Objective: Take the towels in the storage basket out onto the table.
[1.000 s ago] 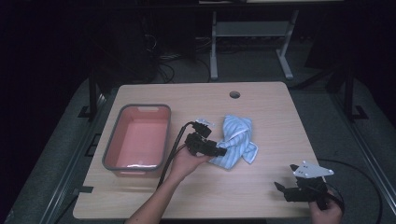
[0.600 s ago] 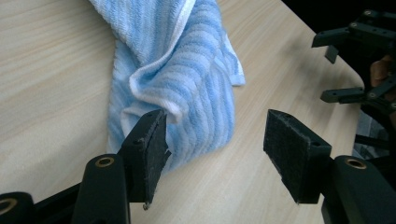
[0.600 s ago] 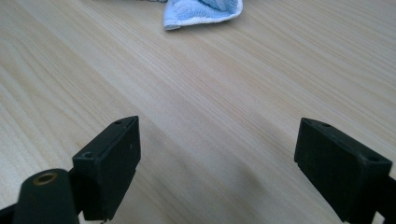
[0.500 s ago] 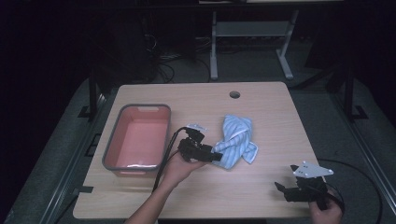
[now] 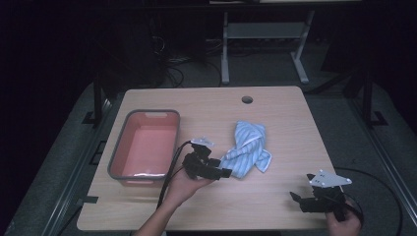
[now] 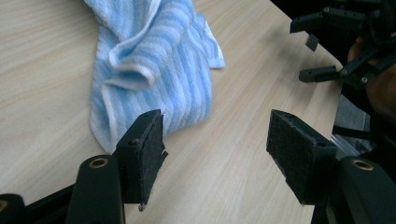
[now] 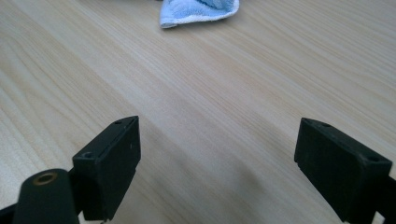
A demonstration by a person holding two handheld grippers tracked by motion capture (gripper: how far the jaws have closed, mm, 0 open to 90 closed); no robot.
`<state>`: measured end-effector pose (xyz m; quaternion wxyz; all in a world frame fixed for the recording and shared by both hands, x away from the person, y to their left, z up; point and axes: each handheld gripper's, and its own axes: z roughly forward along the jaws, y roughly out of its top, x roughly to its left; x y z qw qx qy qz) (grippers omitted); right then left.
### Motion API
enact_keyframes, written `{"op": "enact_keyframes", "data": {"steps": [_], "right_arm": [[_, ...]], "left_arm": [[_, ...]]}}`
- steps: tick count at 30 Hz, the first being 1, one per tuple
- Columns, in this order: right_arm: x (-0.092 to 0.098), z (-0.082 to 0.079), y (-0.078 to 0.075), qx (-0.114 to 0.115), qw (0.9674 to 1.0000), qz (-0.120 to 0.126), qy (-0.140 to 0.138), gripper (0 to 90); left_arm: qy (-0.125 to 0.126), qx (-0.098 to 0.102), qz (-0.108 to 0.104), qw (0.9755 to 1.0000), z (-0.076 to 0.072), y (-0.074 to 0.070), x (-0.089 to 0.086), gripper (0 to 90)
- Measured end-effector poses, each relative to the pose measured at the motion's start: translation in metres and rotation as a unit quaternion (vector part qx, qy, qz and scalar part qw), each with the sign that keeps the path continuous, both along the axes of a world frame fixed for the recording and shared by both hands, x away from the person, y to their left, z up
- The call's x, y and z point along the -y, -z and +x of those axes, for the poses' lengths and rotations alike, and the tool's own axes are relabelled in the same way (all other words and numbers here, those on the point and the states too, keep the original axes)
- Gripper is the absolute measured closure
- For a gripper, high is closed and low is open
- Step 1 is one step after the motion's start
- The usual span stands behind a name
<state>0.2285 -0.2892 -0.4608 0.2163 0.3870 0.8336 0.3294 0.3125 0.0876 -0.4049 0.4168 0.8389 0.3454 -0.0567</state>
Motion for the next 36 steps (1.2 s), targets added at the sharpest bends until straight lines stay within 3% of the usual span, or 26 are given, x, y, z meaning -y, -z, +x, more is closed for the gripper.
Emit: {"op": "enact_keyframes", "data": {"steps": [16, 32, 36], "right_arm": [[-0.001, 0.0, 0.0, -0.002, 1.0, -0.002, 0.0, 13.9], [-0.003, -0.002, -0.001, 0.0, 1.0, -0.004, 0.001, 13.9], [-0.004, -0.003, -0.001, -0.001, 1.0, -0.004, 0.0, 13.9]], "left_arm": [[0.005, -0.006, -0.006, 1.0, -0.018, 0.008, -0.012, 35.0], [-0.002, 0.005, -0.021, 0.9998, -0.045, 0.012, -0.025, 34.8], [-0.004, 0.01, -0.014, 0.9998, -0.053, 0.015, -0.026, 34.6]]}}
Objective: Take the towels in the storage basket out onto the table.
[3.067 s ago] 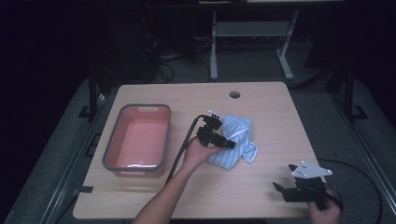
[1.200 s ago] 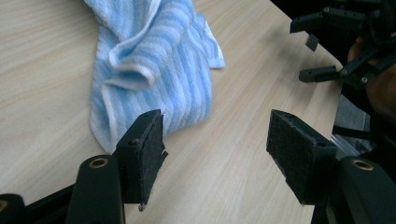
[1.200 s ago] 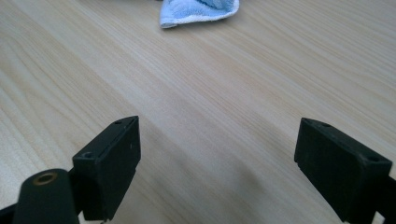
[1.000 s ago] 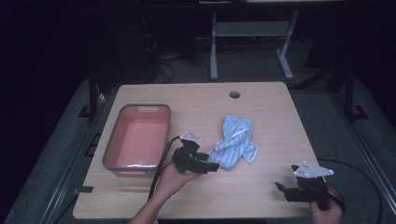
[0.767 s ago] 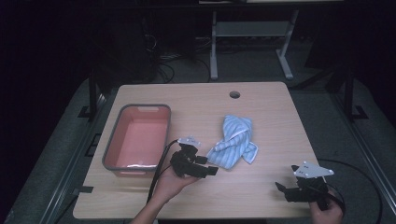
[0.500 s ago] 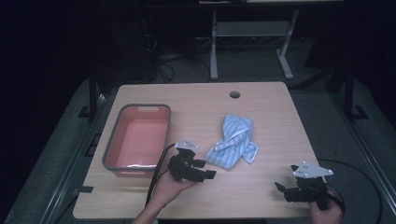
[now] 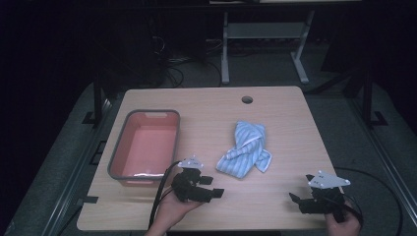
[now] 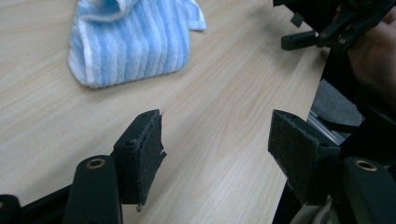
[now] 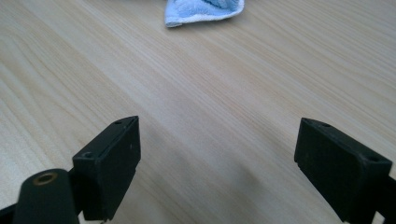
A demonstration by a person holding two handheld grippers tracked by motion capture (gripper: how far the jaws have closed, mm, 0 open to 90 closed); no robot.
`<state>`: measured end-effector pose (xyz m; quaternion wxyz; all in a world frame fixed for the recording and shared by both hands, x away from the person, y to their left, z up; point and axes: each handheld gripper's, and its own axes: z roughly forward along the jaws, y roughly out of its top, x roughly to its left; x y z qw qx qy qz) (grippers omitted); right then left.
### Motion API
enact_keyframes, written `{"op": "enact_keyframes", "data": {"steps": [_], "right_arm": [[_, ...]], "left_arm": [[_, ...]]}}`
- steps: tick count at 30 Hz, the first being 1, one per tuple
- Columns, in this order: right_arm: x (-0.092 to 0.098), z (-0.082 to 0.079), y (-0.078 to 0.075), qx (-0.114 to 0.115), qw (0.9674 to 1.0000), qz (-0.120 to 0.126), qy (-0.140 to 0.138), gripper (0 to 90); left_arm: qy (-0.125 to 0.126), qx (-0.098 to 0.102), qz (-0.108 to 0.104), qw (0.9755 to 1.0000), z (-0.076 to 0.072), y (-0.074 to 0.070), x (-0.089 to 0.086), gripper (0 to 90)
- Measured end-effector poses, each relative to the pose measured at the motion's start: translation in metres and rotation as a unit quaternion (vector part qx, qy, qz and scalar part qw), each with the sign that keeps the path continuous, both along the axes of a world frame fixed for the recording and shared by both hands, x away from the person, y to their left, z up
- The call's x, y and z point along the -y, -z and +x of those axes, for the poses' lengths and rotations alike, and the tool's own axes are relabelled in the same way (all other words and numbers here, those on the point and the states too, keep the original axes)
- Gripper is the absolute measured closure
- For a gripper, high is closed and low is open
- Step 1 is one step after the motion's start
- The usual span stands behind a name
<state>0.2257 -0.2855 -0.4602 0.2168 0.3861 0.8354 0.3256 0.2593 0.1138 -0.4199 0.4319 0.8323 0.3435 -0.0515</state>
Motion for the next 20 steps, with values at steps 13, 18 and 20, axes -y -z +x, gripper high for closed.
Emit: {"op": "enact_keyframes", "data": {"steps": [13, 18, 20], "right_arm": [[0.001, -0.003, -0.001, 0.003, 1.0, -0.002, 0.001, 13.9], [0.003, -0.008, -0.003, 0.007, 1.0, 0.003, 0.004, 13.9], [0.004, -0.01, -0.003, 0.007, 1.0, 0.002, 0.002, 13.9]], "left_arm": [[-0.01, -0.003, -0.008, 0.9999, -0.019, 0.011, -0.012, 33.6], [-0.01, 0.011, 0.004, 0.9999, -0.027, 0.013, -0.011, 31.8], [-0.011, 0.016, 0.005, 0.9998, -0.026, 0.013, -0.011, 31.6]]}}
